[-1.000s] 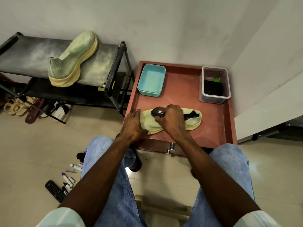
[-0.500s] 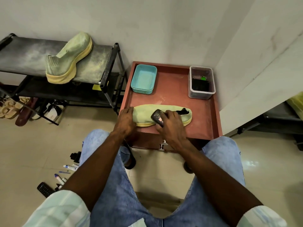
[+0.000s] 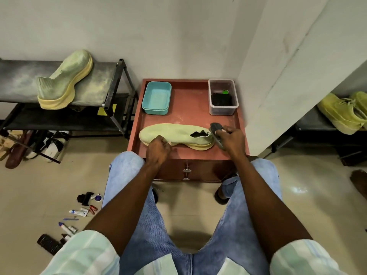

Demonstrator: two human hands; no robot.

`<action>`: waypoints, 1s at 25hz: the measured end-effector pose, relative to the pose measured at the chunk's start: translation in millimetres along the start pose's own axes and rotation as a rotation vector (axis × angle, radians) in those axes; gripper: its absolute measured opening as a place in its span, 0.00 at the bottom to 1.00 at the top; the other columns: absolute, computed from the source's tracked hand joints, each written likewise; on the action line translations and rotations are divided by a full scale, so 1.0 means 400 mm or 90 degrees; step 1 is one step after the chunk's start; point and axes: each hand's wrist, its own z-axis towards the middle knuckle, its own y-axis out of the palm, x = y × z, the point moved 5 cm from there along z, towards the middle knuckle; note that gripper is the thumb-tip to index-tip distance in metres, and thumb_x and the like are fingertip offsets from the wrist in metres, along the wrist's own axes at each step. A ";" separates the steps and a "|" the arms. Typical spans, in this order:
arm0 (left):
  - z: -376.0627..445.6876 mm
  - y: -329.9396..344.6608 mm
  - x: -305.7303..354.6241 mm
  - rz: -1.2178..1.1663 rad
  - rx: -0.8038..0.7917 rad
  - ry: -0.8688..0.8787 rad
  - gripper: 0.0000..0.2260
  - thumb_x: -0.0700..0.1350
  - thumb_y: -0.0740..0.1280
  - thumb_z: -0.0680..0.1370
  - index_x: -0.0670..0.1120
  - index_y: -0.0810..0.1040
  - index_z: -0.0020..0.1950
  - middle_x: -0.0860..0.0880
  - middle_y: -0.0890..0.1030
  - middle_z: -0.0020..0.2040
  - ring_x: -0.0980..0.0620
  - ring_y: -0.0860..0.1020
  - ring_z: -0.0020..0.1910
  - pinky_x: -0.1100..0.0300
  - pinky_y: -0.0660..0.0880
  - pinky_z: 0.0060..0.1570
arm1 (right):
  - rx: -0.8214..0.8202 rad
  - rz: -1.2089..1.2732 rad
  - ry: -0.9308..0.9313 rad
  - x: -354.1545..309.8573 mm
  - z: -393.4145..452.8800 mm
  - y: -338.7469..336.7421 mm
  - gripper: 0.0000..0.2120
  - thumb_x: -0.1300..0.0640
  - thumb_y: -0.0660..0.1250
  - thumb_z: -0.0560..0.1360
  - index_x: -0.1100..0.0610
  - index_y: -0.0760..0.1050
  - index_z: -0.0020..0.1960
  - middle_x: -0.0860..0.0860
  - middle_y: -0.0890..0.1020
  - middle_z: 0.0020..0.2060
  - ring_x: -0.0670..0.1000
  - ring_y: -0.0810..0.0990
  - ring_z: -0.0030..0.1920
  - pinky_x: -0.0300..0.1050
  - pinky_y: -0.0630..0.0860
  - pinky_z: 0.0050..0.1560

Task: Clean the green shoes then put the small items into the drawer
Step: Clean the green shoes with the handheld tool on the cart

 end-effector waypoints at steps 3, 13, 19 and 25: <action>-0.005 0.014 -0.008 -0.037 0.000 -0.034 0.10 0.44 0.64 0.78 0.38 0.75 0.54 0.39 0.81 0.52 0.38 0.78 0.51 0.57 0.70 0.45 | -0.075 -0.019 0.030 0.031 -0.002 -0.014 0.07 0.55 0.71 0.70 0.59 0.83 0.38 0.55 0.82 0.33 0.53 0.78 0.35 0.47 0.72 0.37; -0.059 0.028 -0.053 -0.236 -0.027 -0.180 0.18 0.54 0.61 0.81 0.40 0.77 0.56 0.43 0.81 0.51 0.43 0.78 0.51 0.58 0.70 0.49 | -0.302 -0.062 0.122 0.039 -0.058 0.083 0.06 0.54 0.72 0.71 0.57 0.82 0.40 0.49 0.80 0.33 0.46 0.76 0.32 0.41 0.72 0.36; -0.078 0.017 -0.086 -0.436 -0.046 -0.302 0.27 0.63 0.62 0.77 0.43 0.73 0.64 0.46 0.81 0.57 0.47 0.79 0.54 0.52 0.75 0.57 | -0.189 0.102 0.165 0.056 -0.048 0.124 0.09 0.54 0.74 0.69 0.59 0.78 0.38 0.56 0.81 0.35 0.53 0.77 0.35 0.45 0.73 0.36; -0.212 0.043 -0.093 -0.352 -0.043 -0.162 0.44 0.65 0.76 0.63 0.50 0.63 0.72 0.52 0.71 0.65 0.51 0.73 0.62 0.53 0.74 0.60 | -0.108 0.170 0.219 0.078 -0.033 0.173 0.15 0.52 0.76 0.65 0.54 0.70 0.34 0.54 0.79 0.35 0.53 0.77 0.38 0.52 0.77 0.41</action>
